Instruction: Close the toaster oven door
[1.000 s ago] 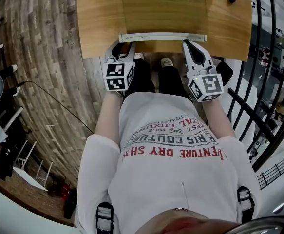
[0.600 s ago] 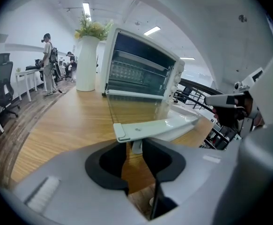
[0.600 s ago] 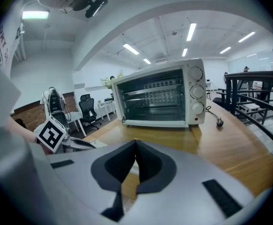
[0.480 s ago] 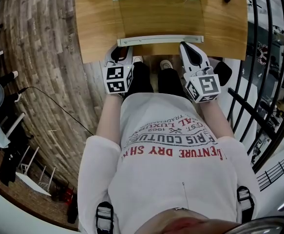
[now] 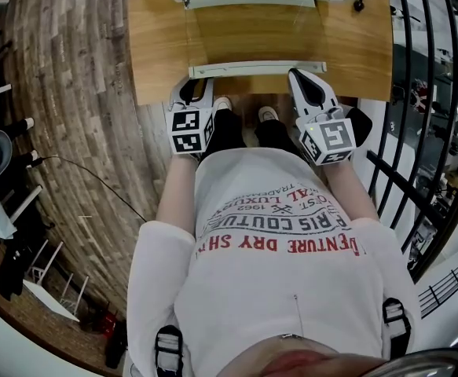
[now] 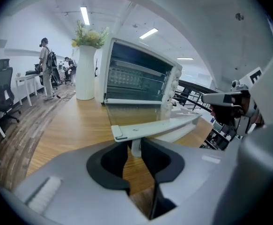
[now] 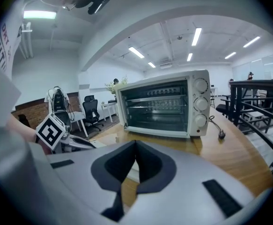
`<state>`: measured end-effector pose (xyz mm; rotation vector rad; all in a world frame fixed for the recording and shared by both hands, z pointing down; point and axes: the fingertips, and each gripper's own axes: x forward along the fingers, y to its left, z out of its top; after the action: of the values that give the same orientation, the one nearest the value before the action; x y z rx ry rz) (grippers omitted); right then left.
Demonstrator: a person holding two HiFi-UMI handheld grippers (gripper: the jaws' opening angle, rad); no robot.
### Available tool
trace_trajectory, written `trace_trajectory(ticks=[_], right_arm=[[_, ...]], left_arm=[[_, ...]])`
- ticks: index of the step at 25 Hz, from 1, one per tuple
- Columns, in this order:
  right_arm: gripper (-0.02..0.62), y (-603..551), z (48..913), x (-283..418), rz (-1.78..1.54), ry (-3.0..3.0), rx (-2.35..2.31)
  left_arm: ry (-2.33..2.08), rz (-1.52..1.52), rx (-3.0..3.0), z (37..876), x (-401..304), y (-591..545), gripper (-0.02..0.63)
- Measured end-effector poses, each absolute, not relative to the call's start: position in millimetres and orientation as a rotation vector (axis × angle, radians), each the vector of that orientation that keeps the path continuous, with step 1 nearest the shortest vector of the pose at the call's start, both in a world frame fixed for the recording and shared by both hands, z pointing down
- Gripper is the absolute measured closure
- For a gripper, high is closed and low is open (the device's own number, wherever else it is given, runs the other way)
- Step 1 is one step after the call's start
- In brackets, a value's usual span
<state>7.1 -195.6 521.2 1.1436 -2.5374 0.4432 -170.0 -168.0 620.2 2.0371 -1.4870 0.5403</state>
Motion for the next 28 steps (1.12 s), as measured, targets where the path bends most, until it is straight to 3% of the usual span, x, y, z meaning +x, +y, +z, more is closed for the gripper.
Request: trace_trajectory(ticks=[28], right_arm=[[0.591,-218,453,-10,0.281,-2.654,1.161]], left_arm=[[-1.551,0.432,2.155,526,-192,-198,0.502]])
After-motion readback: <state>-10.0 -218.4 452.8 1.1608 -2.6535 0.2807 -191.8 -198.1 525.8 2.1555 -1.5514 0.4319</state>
